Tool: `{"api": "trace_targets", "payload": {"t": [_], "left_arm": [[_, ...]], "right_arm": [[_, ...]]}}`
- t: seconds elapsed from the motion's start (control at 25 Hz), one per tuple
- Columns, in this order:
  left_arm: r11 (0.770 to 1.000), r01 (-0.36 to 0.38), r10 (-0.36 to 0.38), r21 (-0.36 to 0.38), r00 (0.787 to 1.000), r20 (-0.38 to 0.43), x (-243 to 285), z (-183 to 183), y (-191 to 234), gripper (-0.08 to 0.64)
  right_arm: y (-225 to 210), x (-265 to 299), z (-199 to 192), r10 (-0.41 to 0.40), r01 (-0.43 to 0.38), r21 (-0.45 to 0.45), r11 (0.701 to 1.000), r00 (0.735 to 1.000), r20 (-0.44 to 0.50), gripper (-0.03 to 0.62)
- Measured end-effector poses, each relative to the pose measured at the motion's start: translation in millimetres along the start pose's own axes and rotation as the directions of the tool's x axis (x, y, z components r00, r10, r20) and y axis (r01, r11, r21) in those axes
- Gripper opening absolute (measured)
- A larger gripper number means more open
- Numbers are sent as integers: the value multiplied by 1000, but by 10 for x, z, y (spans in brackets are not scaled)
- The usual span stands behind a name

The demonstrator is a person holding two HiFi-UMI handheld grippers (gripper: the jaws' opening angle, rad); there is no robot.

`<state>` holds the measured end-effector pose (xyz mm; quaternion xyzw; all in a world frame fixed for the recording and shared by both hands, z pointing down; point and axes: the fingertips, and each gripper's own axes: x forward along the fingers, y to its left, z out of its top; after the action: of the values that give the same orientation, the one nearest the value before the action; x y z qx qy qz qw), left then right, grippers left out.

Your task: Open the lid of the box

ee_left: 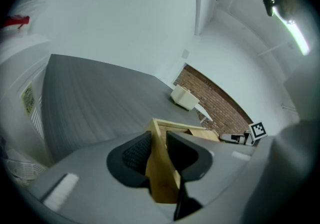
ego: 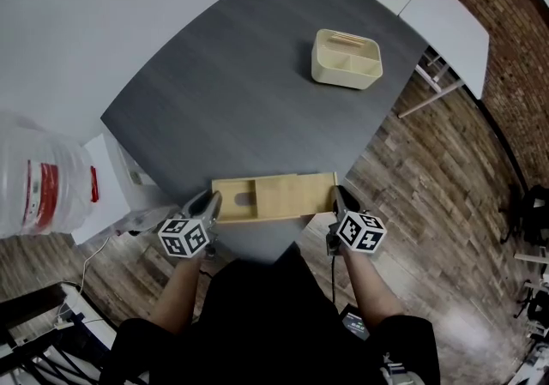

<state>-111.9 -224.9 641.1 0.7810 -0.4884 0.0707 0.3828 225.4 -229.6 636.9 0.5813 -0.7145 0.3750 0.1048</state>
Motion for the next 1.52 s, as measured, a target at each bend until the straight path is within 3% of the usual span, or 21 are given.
{"api": "trace_targets", "payload": {"t": [0.32, 0.8, 1.52], "left_arm": [[999, -6, 6, 36, 1000, -10, 4, 1, -16, 94], [999, -8, 9, 39, 1000, -16, 3, -4, -13, 95], [1000, -10, 10, 29, 1000, -18, 10, -5, -16, 95]], "right_arm": [[-89, -42, 35, -24, 24, -15, 1000, 1000, 4, 41], [-130, -81, 72, -48, 48, -58, 997, 999, 9, 38], [-415, -142, 143, -128, 129, -49, 990, 991, 26, 38]]}}
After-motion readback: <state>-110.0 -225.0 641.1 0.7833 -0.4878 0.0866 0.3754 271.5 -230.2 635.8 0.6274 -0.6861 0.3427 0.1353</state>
